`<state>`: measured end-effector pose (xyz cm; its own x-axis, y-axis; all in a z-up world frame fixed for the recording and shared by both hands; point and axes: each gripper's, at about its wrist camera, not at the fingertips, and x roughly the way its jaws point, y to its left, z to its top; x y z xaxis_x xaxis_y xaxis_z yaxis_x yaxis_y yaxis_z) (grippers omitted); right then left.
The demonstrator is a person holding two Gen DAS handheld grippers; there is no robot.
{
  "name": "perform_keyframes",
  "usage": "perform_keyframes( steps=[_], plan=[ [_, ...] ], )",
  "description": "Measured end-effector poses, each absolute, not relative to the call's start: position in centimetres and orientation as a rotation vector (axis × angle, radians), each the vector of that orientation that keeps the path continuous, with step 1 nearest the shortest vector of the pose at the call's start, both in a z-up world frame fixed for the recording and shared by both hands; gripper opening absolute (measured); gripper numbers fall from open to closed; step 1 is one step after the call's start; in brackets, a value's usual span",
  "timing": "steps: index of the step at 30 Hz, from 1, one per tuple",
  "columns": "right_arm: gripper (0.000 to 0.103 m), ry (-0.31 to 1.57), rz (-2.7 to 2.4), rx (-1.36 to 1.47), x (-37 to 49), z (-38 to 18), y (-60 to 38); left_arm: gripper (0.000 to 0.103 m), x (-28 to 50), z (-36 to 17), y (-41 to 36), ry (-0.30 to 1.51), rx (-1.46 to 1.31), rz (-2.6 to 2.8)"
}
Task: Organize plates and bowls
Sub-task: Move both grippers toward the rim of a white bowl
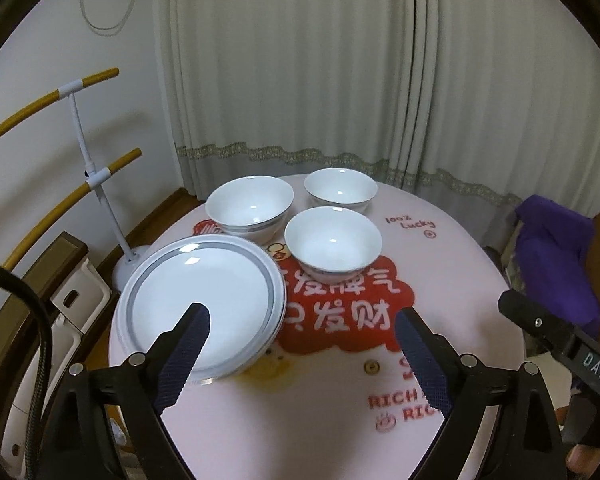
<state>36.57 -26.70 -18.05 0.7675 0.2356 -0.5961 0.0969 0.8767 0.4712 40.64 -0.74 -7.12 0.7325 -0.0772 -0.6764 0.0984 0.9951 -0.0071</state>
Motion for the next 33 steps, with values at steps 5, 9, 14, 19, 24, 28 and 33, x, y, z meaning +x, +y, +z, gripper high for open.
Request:
perform_keyframes(
  steps=[5,9,14,19,24,28,33],
  plan=[
    [0.079,0.747,0.094,0.489,40.3,-18.9,-27.0,0.091,46.0,-7.7,-0.7,0.786,0.018,-0.08],
    [0.079,0.803,0.101,0.447,43.7,-19.6,-26.2,0.091,50.0,-8.4,-0.7,0.813,0.017,-0.082],
    [0.079,0.856,0.083,0.402,47.8,-20.5,-24.8,0.088,55.0,-9.9,-0.8,0.884,0.018,-0.112],
    [0.079,0.882,0.083,0.443,51.1,-21.5,-24.2,0.083,59.4,-11.3,-0.7,0.945,0.038,-0.141],
    [0.077,0.935,0.07,0.456,53.8,-22.9,-23.4,0.073,62.4,-11.9,-0.2,0.988,0.034,-0.142],
    [0.068,0.985,0.077,0.45,55.6,-24.4,-22.8,0.068,64.3,-12.4,-1.0,0.999,0.063,-0.172],
    [0.048,1.01,0.08,0.446,56.5,-25.2,-22.3,0.062,66.3,-13.2,-1.2,1.028,0.078,-0.184]
  ],
)
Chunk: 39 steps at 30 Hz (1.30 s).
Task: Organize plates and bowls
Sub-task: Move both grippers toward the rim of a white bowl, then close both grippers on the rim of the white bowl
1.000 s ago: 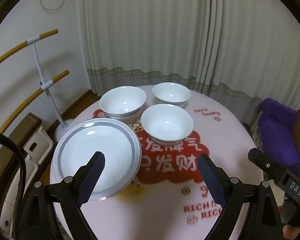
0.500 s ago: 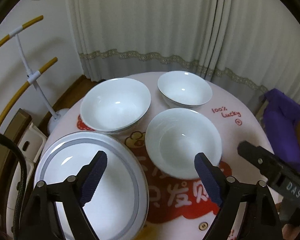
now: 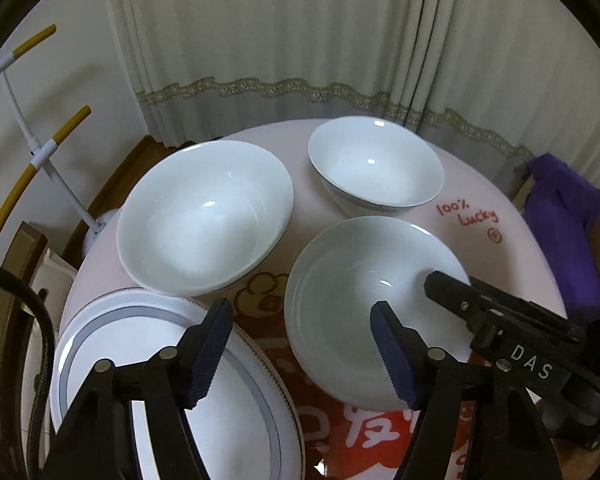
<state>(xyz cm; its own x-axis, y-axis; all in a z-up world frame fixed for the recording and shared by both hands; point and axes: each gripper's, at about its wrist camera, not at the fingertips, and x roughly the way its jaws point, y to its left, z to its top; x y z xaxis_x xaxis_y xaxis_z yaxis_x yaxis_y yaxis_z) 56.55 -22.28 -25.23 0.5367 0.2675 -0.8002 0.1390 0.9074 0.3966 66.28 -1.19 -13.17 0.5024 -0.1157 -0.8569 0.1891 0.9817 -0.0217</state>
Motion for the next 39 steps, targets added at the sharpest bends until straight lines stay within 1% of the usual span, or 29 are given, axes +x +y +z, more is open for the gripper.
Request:
perform_keyframes(
  steps=[1,2,3,5,6,7,8,9,10,11,12,13,15,17,24,32,39],
  plan=[
    [0.044,1.013,0.084,0.45,56.7,-25.4,-22.2,0.059,67.0,-13.4,-1.2,1.035,0.076,-0.188],
    [0.037,1.017,0.086,0.45,56.8,-25.5,-22.2,0.059,67.4,-13.6,-1.3,1.041,0.079,-0.19],
    [0.035,1.019,0.089,0.45,56.9,-25.5,-22.2,0.059,67.9,-13.9,-1.3,1.043,0.079,-0.191],
    [0.032,1.019,0.096,0.446,57.0,-25.6,-22.1,0.052,68.5,-14.3,-1.4,1.052,0.074,-0.197],
    [0.029,1.018,0.101,0.447,57.0,-25.6,-22.0,0.044,68.2,-14.4,-1.4,1.056,0.07,-0.198],
    [0.028,1.019,0.105,0.45,57.0,-25.7,-21.9,0.042,68.6,-14.6,-1.5,1.064,0.069,-0.2],
    [0.026,1.018,0.107,0.45,57.0,-25.7,-21.9,0.041,68.9,-14.8,-1.6,1.069,0.069,-0.2],
    [0.025,1.018,0.109,0.449,57.0,-25.7,-21.8,0.037,69.0,-14.8,-1.6,1.069,0.066,-0.202],
    [0.023,1.016,0.115,0.455,57.0,-25.8,-21.8,0.028,69.2,-14.8,-1.5,1.07,0.063,-0.204],
    [0.02,1.014,0.12,0.462,57.0,-25.8,-21.9,0.022,69.2,-14.8,-1.4,1.072,0.061,-0.203],
    [0.018,1.013,0.123,0.465,57.0,-25.8,-21.9,0.013,69.1,-14.9,-1.2,1.071,0.054,-0.201],
    [0.016,1.012,0.123,0.463,57.0,-25.8,-21.7,0.011,69.4,-14.9,-1.1,1.069,0.054,-0.196],
    [0.008,1.007,0.127,0.453,56.9,-25.5,-21.4,0.009,69.6,-14.9,-1.0,1.062,0.049,-0.199],
    [0.006,1.005,0.125,0.442,56.9,-25.4,-21.2,0.008,69.6,-15.1,-1.0,1.058,0.041,-0.203],
    [0.006,0.986,0.125,0.463,55.6,-25.1,-21.9,0.008,67.5,-14.2,-1.2,1.03,0.053,-0.222],
    [0.006,0.934,0.118,0.467,52.4,-22.6,-21.7,0.008,64.4,-11.7,-0.4,0.975,0.048,-0.255],
    [0.007,0.895,0.12,0.446,49.8,-19.8,-20.0,0.008,60.6,-10.1,1.8,0.932,0.035,-0.258]
  ],
)
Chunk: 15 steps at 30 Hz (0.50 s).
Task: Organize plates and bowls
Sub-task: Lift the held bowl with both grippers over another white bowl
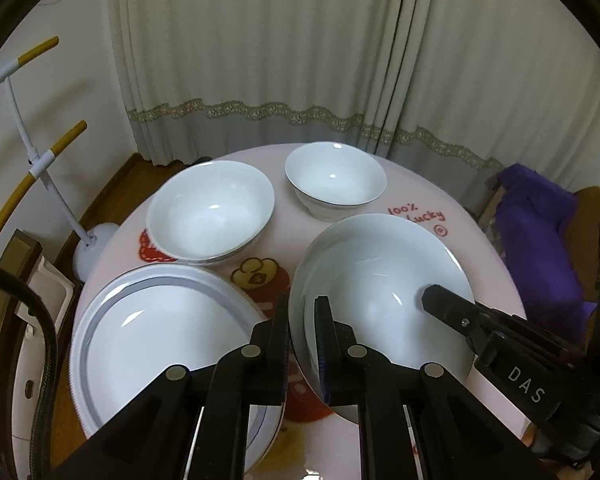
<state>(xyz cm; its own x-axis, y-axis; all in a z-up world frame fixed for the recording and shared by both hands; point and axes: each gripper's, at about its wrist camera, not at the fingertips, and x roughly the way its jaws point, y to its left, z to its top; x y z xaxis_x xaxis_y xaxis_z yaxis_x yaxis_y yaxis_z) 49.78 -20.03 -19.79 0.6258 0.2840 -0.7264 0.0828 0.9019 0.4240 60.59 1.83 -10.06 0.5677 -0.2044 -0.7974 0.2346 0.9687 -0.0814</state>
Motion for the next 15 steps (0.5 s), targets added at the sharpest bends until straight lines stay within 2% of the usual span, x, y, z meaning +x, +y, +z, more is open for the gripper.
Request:
perform_keyframes(
  steps=[15],
  plan=[
    [0.007,0.847,0.189,0.362,46.5,-15.4,-12.0,0.008,53.4,-6.8,12.3,0.858,-0.046,-0.199]
  ],
)
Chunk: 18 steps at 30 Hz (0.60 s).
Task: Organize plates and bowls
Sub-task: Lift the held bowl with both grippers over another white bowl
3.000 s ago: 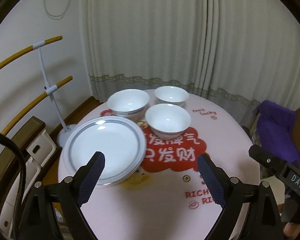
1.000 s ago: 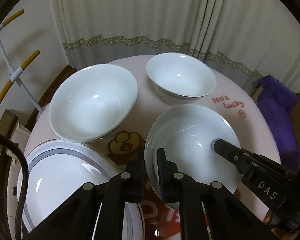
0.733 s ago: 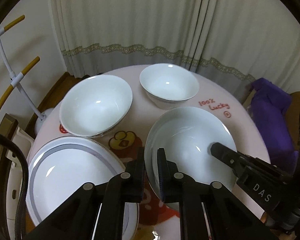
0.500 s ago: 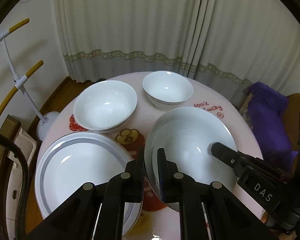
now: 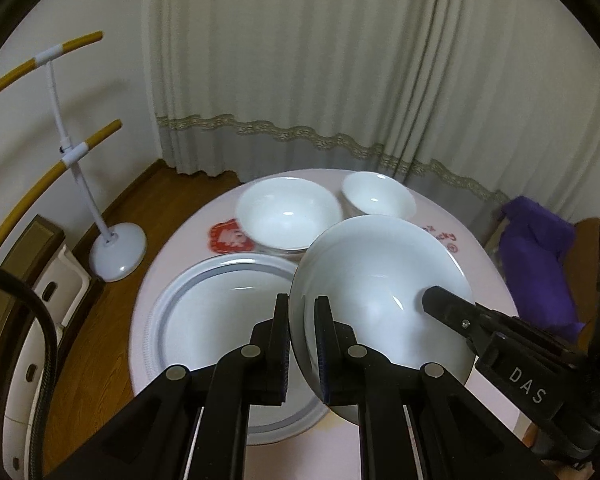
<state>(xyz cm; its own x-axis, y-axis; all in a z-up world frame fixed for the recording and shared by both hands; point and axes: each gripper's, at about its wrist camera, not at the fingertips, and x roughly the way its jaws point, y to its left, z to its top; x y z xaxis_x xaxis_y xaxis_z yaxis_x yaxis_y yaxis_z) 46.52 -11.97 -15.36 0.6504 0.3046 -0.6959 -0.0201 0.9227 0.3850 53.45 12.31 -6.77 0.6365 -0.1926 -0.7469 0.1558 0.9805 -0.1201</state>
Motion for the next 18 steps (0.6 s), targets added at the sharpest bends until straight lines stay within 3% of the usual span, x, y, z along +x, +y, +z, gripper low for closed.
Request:
perform_keyframes(
  steps=[11,18],
  plan=[
    [0.007,0.886,0.243,0.299,47.3,-16.5,-5.7,0.008,50.8,-7.4,18.5,0.88,-0.097,-0.147],
    [0.007,0.928,0.236,0.288,48.7,-18.5,-4.4,0.008,53.7,-8.5,19.0,0.916,-0.106,-0.143]
  ],
)
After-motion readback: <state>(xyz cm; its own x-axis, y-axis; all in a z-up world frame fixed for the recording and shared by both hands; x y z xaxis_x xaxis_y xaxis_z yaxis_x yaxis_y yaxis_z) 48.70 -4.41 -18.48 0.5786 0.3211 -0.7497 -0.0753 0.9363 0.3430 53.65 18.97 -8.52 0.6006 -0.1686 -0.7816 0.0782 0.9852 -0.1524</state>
